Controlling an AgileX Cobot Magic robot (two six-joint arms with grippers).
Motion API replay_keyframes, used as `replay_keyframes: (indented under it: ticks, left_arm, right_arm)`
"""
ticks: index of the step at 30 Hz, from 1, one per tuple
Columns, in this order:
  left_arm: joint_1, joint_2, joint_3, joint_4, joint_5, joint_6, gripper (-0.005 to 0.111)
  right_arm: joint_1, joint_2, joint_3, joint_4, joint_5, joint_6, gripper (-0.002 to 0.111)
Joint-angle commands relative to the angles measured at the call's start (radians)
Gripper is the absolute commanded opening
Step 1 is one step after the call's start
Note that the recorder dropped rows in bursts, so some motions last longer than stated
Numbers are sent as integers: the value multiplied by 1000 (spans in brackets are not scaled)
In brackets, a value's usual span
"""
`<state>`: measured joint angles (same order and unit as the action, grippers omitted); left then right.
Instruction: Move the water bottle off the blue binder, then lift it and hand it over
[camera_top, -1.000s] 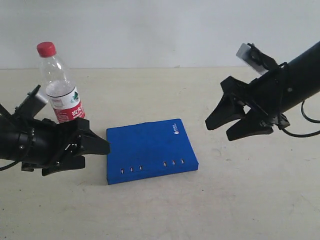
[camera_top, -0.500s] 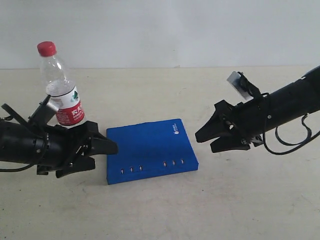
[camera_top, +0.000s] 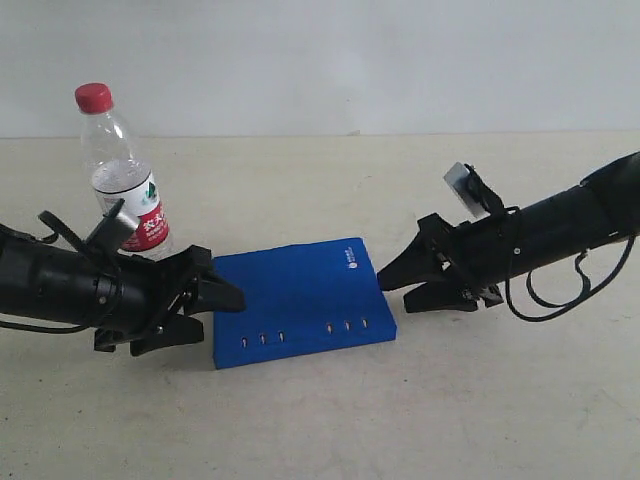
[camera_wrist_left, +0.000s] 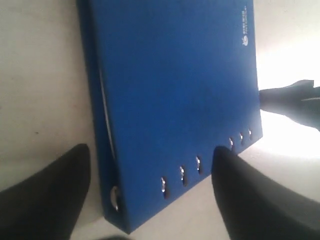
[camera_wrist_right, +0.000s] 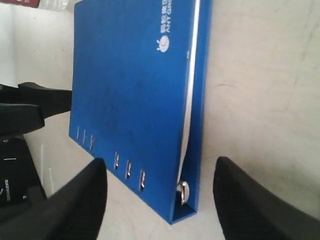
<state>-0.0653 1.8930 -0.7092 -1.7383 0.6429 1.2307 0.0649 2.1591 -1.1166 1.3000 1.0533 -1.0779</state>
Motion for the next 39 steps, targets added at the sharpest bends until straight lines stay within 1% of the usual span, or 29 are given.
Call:
replay_keyframes:
  ticks: [1, 2, 3, 6, 8, 11, 13, 16, 17, 19, 20, 22, 26, 30, 32, 35, 37, 39]
  left_arm:
    - [-6, 33, -13, -6, 21, -1, 64]
    - [-6, 38, -13, -6, 23, 3, 64]
    - [-6, 46, -13, -6, 47, 8, 64]
    - [-6, 50, -13, -6, 107, 20, 64]
    - [-4, 50, -13, -6, 141, 20, 64]
    - [-4, 50, -13, -6, 141, 20, 64]
    - [-4, 50, -13, -6, 141, 20, 64]
    - [-4, 50, -13, -6, 142, 20, 62]
    - [-4, 50, -13, -6, 139, 26, 58]
    - [3, 50, -13, -6, 132, 59, 48]
    - [8, 50, -13, -6, 132, 63, 47]
    - [25, 47, -13, -6, 144, 65, 48]
    - [69, 16, -13, -6, 150, 65, 54]
    - [134, -42, -13, -1, 150, 65, 57]
    - [153, -69, -13, 84, 145, 28, 57]
    - [160, -93, -5, 244, 141, -57, 56]
    - [160, -95, 10, 282, 141, -72, 56]
    - [160, -95, 32, 270, 141, -75, 56]
  right_arm:
    - [31, 25, -4, 56, 14, -32, 55]
    - [41, 27, -6, 69, 26, -46, 55]
    - [74, 37, -6, 86, 73, -93, 55]
    - [127, 39, -14, 96, 168, -185, 55]
    - [152, 36, -41, 102, 168, -213, 55]
    - [163, 17, -46, 92, 168, -222, 55]
    - [163, 15, -46, 71, 168, -222, 52]
    - [164, 15, -46, 39, 168, -215, 36]
    - [164, 15, -46, 29, 168, -215, 27]
    - [164, 15, -46, 7, 168, -224, 3]
    - [164, 15, -46, -1, 168, -234, 0]
    - [164, 15, -46, -8, 168, -243, 0]
    - [164, 15, -46, 14, 168, -233, 0]
    - [144, 15, -46, 88, 168, -198, 0]
    - [122, 15, -46, 159, 168, -180, 0]
    - [71, 15, -46, 259, 168, -151, 0]
    - [42, 15, -46, 275, 168, -135, 0]
    - [18, 10, -46, 256, 168, -127, 0]
